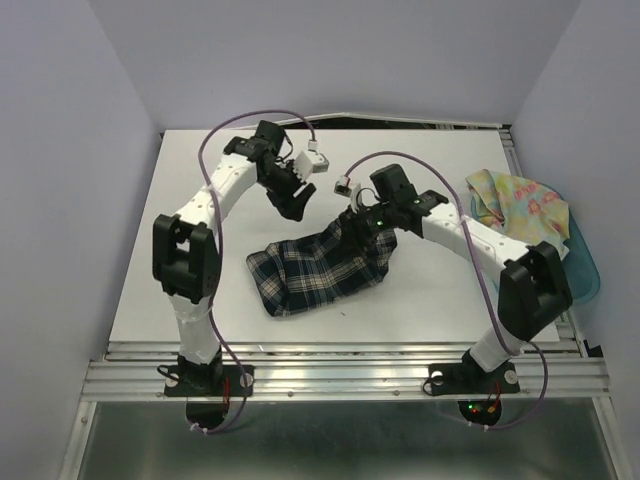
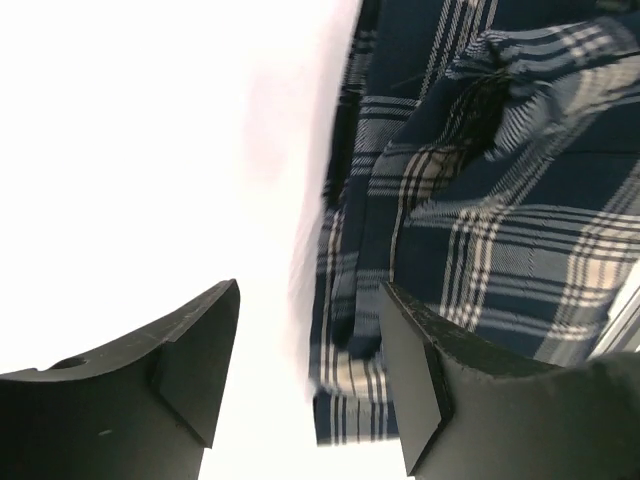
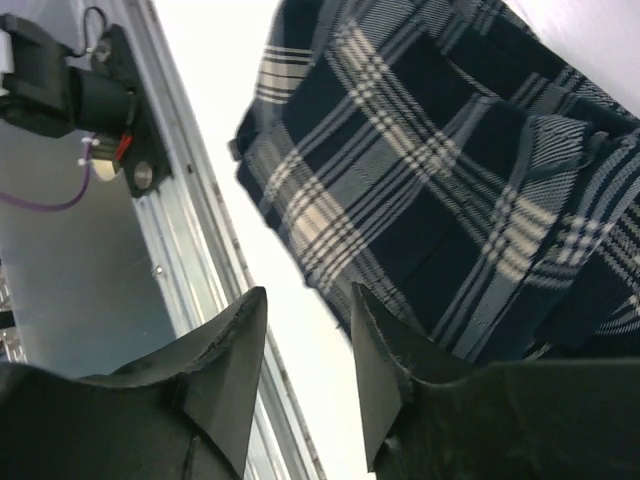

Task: Fold and stack the skirts
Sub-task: Fold the skirt

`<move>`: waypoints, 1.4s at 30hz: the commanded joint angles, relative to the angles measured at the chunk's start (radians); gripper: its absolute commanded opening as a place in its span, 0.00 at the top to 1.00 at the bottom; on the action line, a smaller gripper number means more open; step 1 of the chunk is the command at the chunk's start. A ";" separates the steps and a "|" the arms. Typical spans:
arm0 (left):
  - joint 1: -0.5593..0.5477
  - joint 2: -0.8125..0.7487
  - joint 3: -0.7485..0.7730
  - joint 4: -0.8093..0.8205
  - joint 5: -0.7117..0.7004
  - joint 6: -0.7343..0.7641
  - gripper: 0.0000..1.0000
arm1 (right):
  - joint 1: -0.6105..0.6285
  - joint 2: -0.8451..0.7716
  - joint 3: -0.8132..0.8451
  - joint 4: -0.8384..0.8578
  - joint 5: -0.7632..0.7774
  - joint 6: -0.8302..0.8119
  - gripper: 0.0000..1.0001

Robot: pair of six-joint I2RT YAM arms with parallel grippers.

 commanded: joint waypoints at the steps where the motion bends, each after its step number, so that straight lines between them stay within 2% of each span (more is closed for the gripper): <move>1: 0.063 -0.218 -0.016 0.042 0.069 -0.138 0.32 | 0.000 0.103 0.009 0.115 0.012 0.018 0.57; 2: 0.074 -0.257 -0.056 0.066 0.069 -0.164 0.33 | 0.000 0.123 0.015 0.126 0.018 0.021 0.57; 3: 0.079 -0.295 -0.109 0.119 0.142 -0.184 0.34 | 0.000 0.140 0.023 0.144 0.024 0.021 0.58; 4: 0.079 -0.338 -0.230 0.147 0.176 -0.219 0.35 | 0.000 0.157 0.032 0.153 0.030 0.021 0.58; 5: 0.079 -0.424 -0.292 0.181 0.251 -0.238 0.37 | 0.000 0.185 0.038 0.160 0.036 0.022 0.59; 7: 0.071 -0.499 -0.419 0.279 0.308 -0.300 0.41 | -0.011 0.206 0.044 0.190 0.046 0.054 0.60; 8: 0.067 -0.556 -0.529 0.318 0.331 -0.330 0.44 | -0.024 0.229 0.044 0.199 0.047 0.070 0.60; 11: 0.050 -0.610 -0.701 0.436 0.348 -0.419 0.53 | -0.073 0.260 0.047 0.229 0.043 0.099 0.62; 13: 0.042 -0.612 -0.754 0.512 0.382 -0.468 0.57 | -0.115 0.285 0.041 0.255 0.032 0.134 0.62; 16: 0.042 -0.575 -0.821 0.623 0.410 -0.565 0.58 | -0.139 0.318 0.032 0.285 0.012 0.173 0.62; 21: 0.045 -0.385 -0.815 0.761 0.364 -0.644 0.60 | -0.139 0.383 0.014 0.345 -0.010 0.228 0.62; 26: 0.074 -0.137 -0.746 0.795 0.313 -0.666 0.66 | -0.158 0.487 0.021 0.345 0.042 0.246 0.62; 31: 0.177 -0.017 -0.642 0.751 0.154 -0.614 0.68 | -0.199 0.547 0.058 0.344 0.105 0.266 0.61; 34: 0.224 -0.018 -0.596 0.721 0.139 -0.586 0.67 | -0.199 0.533 0.089 0.342 0.098 0.274 0.60; 37: 0.224 -0.101 -0.555 0.703 0.105 -0.537 0.62 | -0.199 0.469 0.116 0.335 0.056 0.289 0.53; 40: 0.215 -0.240 -0.525 0.689 0.031 -0.507 0.49 | -0.199 0.385 0.126 0.318 0.036 0.301 0.32; 41: 0.194 -0.327 -0.519 0.686 -0.060 -0.499 0.45 | -0.199 0.310 0.124 0.315 0.045 0.303 0.22; 42: 0.174 -0.369 -0.516 0.688 -0.122 -0.499 0.42 | -0.199 0.271 0.123 0.301 0.059 0.301 0.16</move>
